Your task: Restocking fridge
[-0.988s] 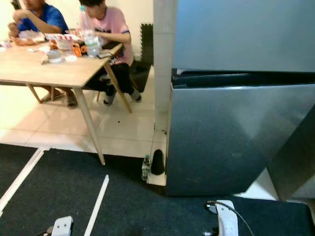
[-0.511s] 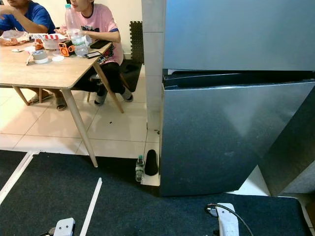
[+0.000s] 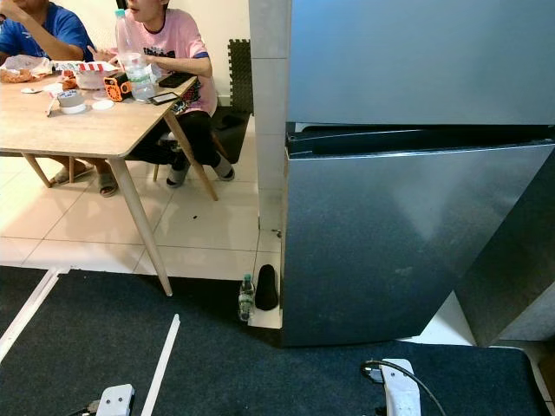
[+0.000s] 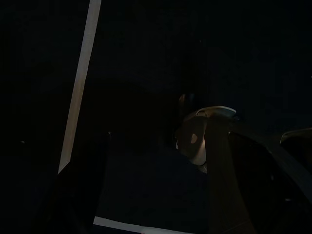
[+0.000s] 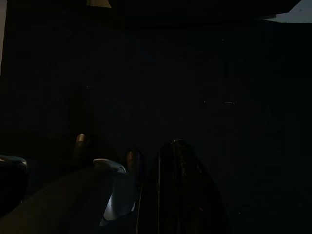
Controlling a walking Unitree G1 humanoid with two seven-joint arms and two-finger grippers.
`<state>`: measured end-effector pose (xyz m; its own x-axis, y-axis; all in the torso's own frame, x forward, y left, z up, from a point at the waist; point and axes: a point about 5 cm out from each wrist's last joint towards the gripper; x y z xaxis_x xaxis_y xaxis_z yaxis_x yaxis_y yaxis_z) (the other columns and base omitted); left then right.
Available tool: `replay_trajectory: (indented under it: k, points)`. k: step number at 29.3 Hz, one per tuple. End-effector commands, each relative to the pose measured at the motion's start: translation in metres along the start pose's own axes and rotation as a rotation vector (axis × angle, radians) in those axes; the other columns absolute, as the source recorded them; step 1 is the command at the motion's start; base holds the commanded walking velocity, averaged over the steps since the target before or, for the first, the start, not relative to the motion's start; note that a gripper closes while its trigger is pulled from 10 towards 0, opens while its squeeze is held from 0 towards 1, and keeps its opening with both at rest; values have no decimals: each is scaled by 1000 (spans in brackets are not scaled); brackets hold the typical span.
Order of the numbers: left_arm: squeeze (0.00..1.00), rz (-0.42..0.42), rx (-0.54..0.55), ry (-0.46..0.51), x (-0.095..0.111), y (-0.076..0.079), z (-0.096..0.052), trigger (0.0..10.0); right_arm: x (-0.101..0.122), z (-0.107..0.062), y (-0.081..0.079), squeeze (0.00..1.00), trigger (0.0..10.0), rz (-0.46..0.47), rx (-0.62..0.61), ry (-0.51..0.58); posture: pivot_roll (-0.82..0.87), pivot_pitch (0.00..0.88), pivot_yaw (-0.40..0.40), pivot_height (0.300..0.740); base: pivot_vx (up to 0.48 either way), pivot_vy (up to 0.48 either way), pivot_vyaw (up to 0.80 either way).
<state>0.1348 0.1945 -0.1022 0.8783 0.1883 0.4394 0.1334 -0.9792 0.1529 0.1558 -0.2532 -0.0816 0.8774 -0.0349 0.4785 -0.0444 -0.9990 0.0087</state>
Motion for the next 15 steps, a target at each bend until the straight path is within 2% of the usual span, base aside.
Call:
replay_trajectory:
  k: [1, 15]
  points:
    - [0, 5, 6, -13, -3, -2, -1, 10000, 0, 0, -1, 0, 10000, 8, 1, 6, -54, 0, 25, 740, 304, 0, 0]
    - [0, 7, 3, -12, -3, -2, -1, 10000, 4, 1, -2, 0, 10000, 17, 8, 22, -50, 0, 24, 740, 338, 0, 0]
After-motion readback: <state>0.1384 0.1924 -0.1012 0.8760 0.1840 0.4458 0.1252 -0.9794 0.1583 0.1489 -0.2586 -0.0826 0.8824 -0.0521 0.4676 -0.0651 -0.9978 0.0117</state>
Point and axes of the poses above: a point about 5 cm out from each wrist's last joint towards the gripper, its own z axis pointing out of the wrist towards the gripper, its own x axis along the axis of the wrist's last joint, y = z × x, and after that the axes turned 1 degree about -z, right-handed
